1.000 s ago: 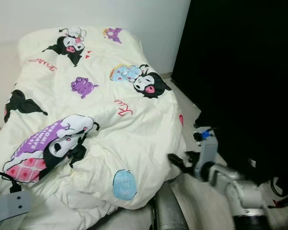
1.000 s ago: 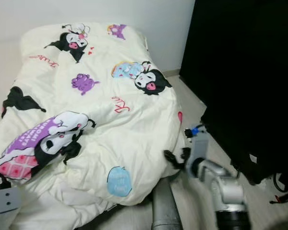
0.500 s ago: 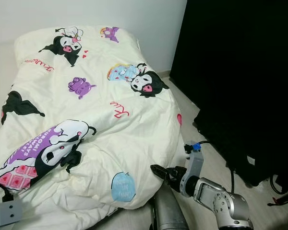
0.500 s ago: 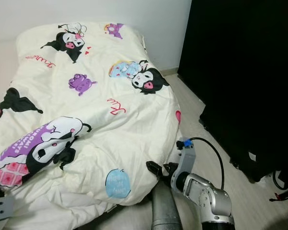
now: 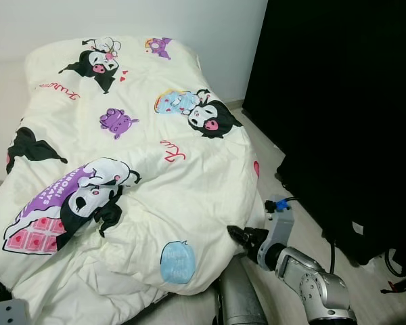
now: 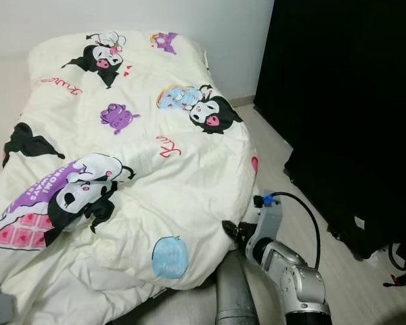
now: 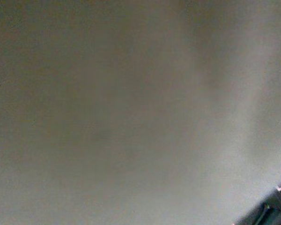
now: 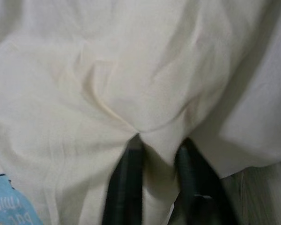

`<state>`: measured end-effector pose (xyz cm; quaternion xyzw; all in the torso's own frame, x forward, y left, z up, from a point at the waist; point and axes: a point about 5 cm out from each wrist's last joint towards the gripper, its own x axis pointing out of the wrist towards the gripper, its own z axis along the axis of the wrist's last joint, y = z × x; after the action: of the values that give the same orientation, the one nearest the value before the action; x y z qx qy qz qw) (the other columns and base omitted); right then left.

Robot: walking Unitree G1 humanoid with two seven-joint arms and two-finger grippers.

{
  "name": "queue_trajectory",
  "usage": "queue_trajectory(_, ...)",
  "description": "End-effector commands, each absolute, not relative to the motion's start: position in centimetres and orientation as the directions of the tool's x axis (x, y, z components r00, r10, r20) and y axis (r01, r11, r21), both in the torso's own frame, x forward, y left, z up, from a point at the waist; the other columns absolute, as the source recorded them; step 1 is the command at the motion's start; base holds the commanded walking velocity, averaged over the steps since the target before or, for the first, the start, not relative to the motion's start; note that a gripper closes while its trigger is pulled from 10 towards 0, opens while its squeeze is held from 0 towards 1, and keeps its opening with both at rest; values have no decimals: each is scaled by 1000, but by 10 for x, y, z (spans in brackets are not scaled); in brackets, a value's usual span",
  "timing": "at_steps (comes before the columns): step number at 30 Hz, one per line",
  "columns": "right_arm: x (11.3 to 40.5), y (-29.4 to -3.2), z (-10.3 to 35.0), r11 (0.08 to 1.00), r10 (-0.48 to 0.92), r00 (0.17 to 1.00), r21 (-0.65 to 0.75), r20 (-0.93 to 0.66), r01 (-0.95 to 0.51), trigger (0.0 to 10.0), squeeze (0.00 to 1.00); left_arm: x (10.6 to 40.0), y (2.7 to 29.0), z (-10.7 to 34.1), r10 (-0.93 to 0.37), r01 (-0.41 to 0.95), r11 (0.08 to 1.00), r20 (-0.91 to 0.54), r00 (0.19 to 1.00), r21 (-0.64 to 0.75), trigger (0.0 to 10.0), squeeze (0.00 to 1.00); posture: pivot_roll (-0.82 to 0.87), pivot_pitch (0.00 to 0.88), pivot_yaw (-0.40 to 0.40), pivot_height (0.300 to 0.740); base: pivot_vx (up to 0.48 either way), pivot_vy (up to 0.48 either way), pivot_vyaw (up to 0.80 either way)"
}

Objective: Clean up the room

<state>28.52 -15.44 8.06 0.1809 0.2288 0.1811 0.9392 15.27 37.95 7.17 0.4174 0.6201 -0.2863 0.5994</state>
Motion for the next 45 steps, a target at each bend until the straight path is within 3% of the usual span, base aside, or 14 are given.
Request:
queue_trajectory(1,286,-160,86,878,403,848,406,-343,-253,0,0,147,380,66,169,866,487,-985,33,112,10000,0,-152,206,-44,521,0,0,0)
queue_trajectory(12,287,-178,92,903,359,867,363,-346,-229,0,0,158,383,77,175,864,481,-982,73,150,10000,0,-158,197,-55,521,0,0,0)
queue_trajectory(15,287,-199,98,944,285,874,271,-393,-185,0,0,168,388,90,199,865,462,-973,118,199,10000,0,-159,192,-60,521,0,0,0)
queue_trajectory(19,289,-263,133,1000,2,921,11,-389,2,0,0,180,391,101,206,870,435,-966,154,231,10000,0,-174,188,-52,521,0,0,0)
queue_trajectory(26,284,-287,161,993,-78,926,-114,-370,39,0,0,183,383,97,178,881,424,-973,147,210,10000,0,-186,193,-49,521,0,0,0)
queue_trajectory(32,281,-288,154,982,-94,903,-188,-420,15,0,0,184,381,97,170,884,420,-975,144,204,10000,0,-185,196,-51,521,0,0,0)
queue_trajectory(35,275,-263,127,984,7,852,-148,-524,-100,0,0,185,378,96,161,886,417,-976,146,201,10000,0,-179,197,-49,521,0,0,0)
queue_trajectory(38,272,-258,113,974,2,819,-184,-573,-132,0,0,186,377,97,156,887,416,-977,147,200,10000,0,-173,199,-50,521,0,0,0)
queue_trajectory(39,271,-260,108,963,-37,808,-238,-588,-130,8784,0,187,377,98,156,888,415,-977,148,201,10000,0,-171,199,-46,521,0,0,0)
queue_trajectory(40,270,-261,105,951,-54,802,-276,-595,-141,10000,0,187,378,99,157,887,414,-976,150,202,10000,0,-170,199,-45,521,0,0,0)
queue_trajectory(42,269,-261,104,939,-65,800,-308,-596,-153,10000,4,188,378,100,156,889,408,-975,156,208,10000,0,-170,199,-44,521,0,0,0)
queue_trajectory(43,271,-264,107,928,-95,816,-348,-570,-135,10000,1000,194,375,103,146,883,403,-969,199,242,10000,0,-168,198,-44,521,0,0,0)
queue_trajectory(45,274,-267,112,926,-125,832,-364,-540,-97,10000,1000,198,371,106,117,882,396,-967,228,256,10000,0,-170,198,-43,521,0,0,0)
